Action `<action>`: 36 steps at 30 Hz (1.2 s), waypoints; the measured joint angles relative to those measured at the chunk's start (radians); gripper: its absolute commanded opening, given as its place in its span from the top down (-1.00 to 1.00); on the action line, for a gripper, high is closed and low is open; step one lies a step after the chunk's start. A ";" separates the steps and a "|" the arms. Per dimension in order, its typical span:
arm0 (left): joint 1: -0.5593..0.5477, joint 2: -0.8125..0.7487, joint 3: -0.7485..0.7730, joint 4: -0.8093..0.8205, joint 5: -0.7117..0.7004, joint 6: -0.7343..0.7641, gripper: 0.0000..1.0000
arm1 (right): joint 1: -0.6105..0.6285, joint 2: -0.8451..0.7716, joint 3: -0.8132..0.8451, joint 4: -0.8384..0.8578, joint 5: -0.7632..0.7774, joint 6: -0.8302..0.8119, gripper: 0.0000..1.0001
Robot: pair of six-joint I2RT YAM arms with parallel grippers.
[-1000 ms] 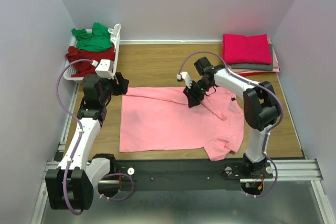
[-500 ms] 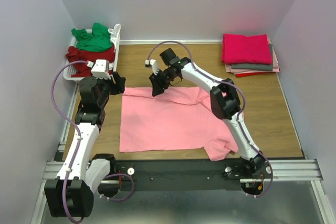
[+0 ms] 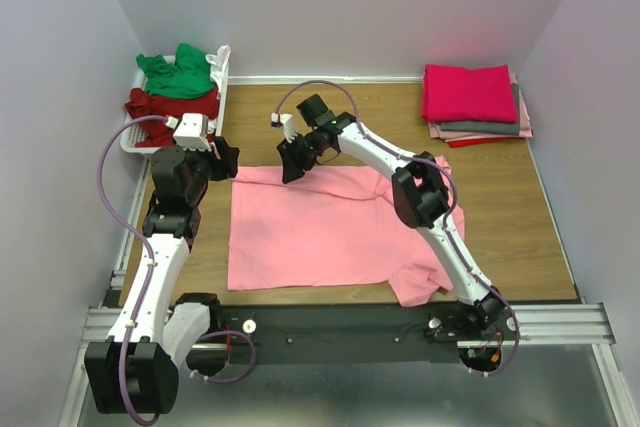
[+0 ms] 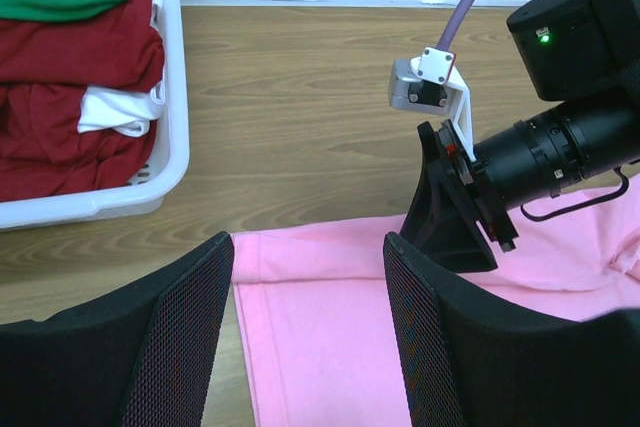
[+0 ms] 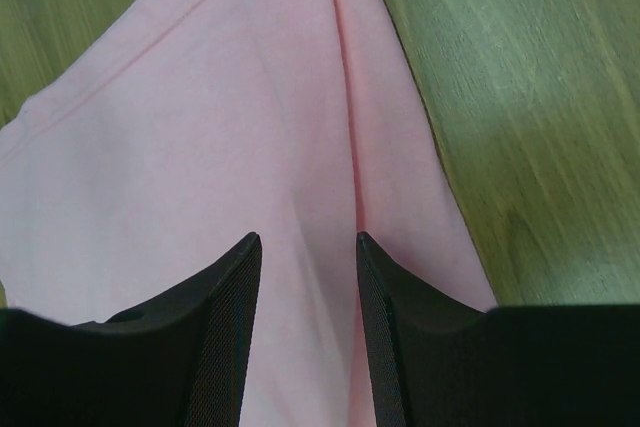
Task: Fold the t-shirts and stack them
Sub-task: Fold the tshirt
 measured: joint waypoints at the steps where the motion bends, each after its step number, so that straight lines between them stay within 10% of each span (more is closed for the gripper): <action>1: 0.000 0.000 0.000 0.000 0.000 0.000 -0.39 | 0.000 0.001 0.000 0.000 0.001 0.001 0.00; 36: 0.000 0.000 0.000 0.000 0.000 0.000 -0.39 | 0.065 -0.063 -0.156 0.032 0.005 -0.080 0.11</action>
